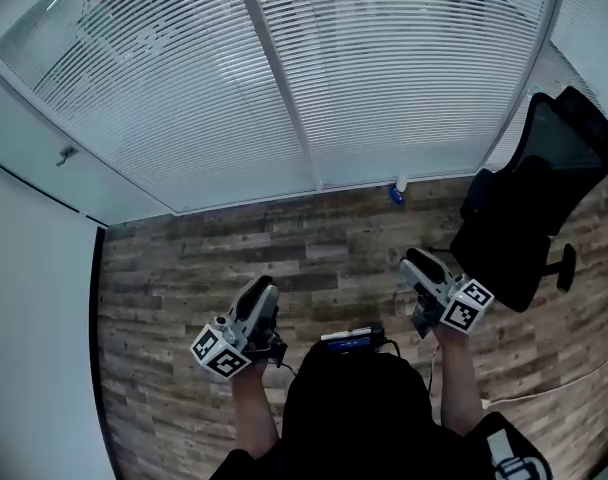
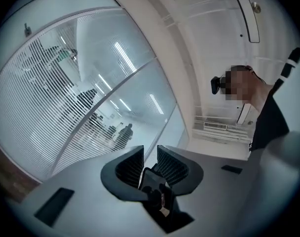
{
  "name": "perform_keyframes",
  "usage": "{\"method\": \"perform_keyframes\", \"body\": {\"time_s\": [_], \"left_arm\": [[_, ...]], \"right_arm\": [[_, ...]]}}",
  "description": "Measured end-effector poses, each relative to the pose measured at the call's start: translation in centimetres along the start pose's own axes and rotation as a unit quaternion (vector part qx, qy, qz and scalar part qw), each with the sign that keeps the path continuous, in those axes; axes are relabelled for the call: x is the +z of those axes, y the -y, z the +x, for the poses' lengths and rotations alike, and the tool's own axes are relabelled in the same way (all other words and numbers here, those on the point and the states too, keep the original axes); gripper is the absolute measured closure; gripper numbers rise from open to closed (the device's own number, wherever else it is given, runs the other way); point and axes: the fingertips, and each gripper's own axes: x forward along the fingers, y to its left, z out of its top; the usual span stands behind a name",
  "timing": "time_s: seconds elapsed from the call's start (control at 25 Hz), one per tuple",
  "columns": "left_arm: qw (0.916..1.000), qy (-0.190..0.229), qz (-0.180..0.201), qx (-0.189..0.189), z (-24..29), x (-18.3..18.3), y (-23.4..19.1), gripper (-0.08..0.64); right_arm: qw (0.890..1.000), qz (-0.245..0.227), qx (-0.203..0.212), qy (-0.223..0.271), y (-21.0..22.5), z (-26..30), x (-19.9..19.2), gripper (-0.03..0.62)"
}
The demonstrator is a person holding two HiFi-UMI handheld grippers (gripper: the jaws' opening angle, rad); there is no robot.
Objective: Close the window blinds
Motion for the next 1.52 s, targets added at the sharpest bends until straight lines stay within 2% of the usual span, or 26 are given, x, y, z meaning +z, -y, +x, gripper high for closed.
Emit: {"method": "perform_keyframes", "body": {"time_s": [0.24, 0.44, 0.76, 0.88, 1.04, 1.16, 1.36, 1.52], "left_arm": [[0.9992, 0.002, -0.026, 0.029, 4.5, 0.1, -3.3, 0.451], [0.9991, -0.006, -0.041, -0.001, 9.6, 0.3, -5.5, 0.450], [0.9909, 0.017, -0.113, -0.070, 18.4, 0.7, -13.2, 0.449], [0.9867, 0.024, -0.130, -0.094, 21.8, 1.1, -16.0, 0.449], [0.9820, 0.039, -0.159, -0.094, 24.0, 2.2, -20.4, 0.451], [0.9778, 0.061, -0.172, -0.103, 24.6, 4.2, -22.8, 0.436], [0.9783, 0.056, -0.164, -0.112, 25.6, 7.0, -26.0, 0.383], [0.9794, 0.042, -0.168, -0.103, 26.0, 7.2, -27.7, 0.381]], "right_arm": [[0.999, 0.019, -0.017, 0.032, 3.1, -1.2, 1.5, 0.442], [0.997, 0.025, -0.051, 0.051, 6.7, -1.2, 3.3, 0.442], [0.991, 0.007, -0.118, 0.062, 12.3, 2.3, 6.8, 0.442], [0.989, 0.000, -0.142, 0.049, 15.1, 4.6, 8.7, 0.442], [0.984, -0.003, -0.169, 0.049, 17.9, 8.7, 12.1, 0.442], [0.983, 0.004, -0.176, 0.040, 19.3, 12.3, 13.1, 0.442], [0.986, 0.002, -0.168, 0.021, 20.0, 18.5, 13.9, 0.442], [0.986, 0.009, -0.166, 0.011, 20.3, 20.6, 13.3, 0.442]]}}
